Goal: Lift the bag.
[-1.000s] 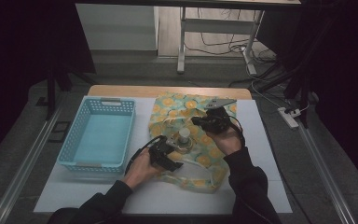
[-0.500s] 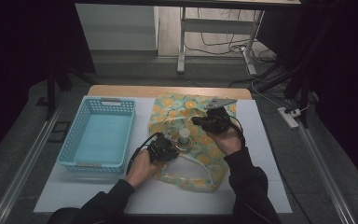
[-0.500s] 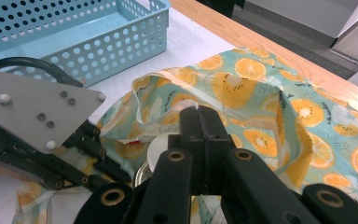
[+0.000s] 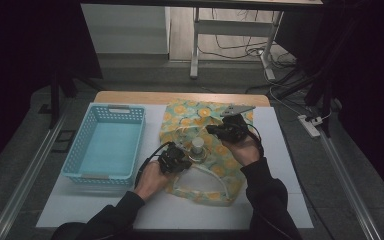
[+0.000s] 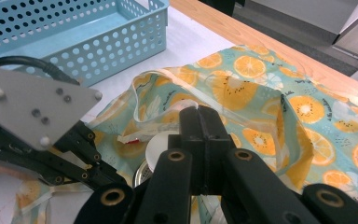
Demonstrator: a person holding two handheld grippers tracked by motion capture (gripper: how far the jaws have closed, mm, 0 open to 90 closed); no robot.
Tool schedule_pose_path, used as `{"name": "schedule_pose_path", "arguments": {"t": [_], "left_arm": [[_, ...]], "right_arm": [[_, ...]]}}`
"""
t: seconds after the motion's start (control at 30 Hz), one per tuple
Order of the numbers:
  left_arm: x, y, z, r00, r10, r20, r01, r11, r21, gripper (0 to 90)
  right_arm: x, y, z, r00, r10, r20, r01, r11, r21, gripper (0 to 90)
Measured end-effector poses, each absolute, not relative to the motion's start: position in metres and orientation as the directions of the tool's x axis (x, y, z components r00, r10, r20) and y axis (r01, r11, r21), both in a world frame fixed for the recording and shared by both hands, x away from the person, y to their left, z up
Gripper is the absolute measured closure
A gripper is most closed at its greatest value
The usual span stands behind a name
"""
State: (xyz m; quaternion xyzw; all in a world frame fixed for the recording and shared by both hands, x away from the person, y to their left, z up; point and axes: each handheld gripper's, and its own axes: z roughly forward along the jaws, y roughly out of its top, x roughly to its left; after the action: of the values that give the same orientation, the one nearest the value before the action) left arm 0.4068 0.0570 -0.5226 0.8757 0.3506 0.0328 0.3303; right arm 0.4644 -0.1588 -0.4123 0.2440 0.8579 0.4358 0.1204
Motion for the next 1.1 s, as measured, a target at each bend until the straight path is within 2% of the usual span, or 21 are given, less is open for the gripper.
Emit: {"name": "schedule_pose_path", "arguments": {"t": [0.47, 0.9, 1.1], "left_arm": [[0.408, 0.063, -0.494, 0.759, 0.606, -0.239, 0.594, -0.492, 0.636, 89.9], [0.417, 0.079, -0.46, 0.754, 0.566, -0.334, 0.611, -0.417, 0.673, 89.9], [0.423, 0.085, -0.442, 0.755, 0.561, -0.34, 0.608, -0.405, 0.682, 89.9]], "right_arm": [[0.464, -0.155, -0.404, -0.859, 0.512, 0.006, 0.308, 0.507, 0.805, 90.0], [0.473, -0.148, -0.391, -0.867, 0.499, 0.015, 0.313, 0.521, 0.794, 90.0], [0.475, -0.148, -0.382, -0.866, 0.499, 0.005, 0.311, 0.532, 0.787, 90.0]]}}
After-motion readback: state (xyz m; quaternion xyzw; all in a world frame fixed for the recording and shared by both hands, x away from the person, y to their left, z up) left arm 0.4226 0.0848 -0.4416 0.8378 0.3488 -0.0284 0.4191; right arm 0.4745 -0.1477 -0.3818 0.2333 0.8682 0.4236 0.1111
